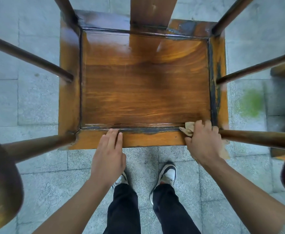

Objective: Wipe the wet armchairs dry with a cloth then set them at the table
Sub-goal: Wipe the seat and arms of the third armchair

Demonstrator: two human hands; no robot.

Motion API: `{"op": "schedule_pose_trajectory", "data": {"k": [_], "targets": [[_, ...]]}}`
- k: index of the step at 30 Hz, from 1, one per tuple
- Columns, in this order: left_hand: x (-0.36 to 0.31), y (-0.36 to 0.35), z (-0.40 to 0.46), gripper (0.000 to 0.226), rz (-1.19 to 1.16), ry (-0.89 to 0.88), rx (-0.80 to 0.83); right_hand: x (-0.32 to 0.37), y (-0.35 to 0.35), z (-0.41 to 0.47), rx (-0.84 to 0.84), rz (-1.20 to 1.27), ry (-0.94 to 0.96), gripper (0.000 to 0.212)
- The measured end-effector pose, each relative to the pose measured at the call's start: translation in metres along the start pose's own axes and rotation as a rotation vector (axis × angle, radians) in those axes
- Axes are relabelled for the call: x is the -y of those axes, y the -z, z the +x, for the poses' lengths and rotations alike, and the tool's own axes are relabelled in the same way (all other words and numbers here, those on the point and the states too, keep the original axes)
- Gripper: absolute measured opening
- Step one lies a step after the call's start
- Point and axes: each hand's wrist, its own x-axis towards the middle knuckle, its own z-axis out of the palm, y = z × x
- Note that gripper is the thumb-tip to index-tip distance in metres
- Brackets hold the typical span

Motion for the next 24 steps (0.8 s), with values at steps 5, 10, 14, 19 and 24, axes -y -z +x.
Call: {"op": "schedule_pose_trajectory", "data": {"k": [5,10,14,19,24], "targets": [[0.010,0.006,-0.003,0.063,-0.007,0.066,-0.009,0.040,-0.006,-0.011,-0.063,0.212,0.200,0.069],[0.027,0.011,-0.013,0.062,-0.075,0.211,-0.034,0.149,-0.006,-0.038,-0.062,0.219,0.470,0.067],[0.044,0.009,-0.026,0.066,-0.187,0.332,-0.041,0.228,-0.007,-0.059,-0.143,0.227,0.652,0.050],[0.069,-0.001,-0.046,0.042,-0.313,0.467,-0.073,0.260,-0.007,-0.061,-0.148,0.248,0.978,0.032],[0.023,-0.001,-0.066,0.040,-0.293,0.219,0.023,0.168,-0.020,-0.073,0.098,0.372,0.890,0.046]]}}
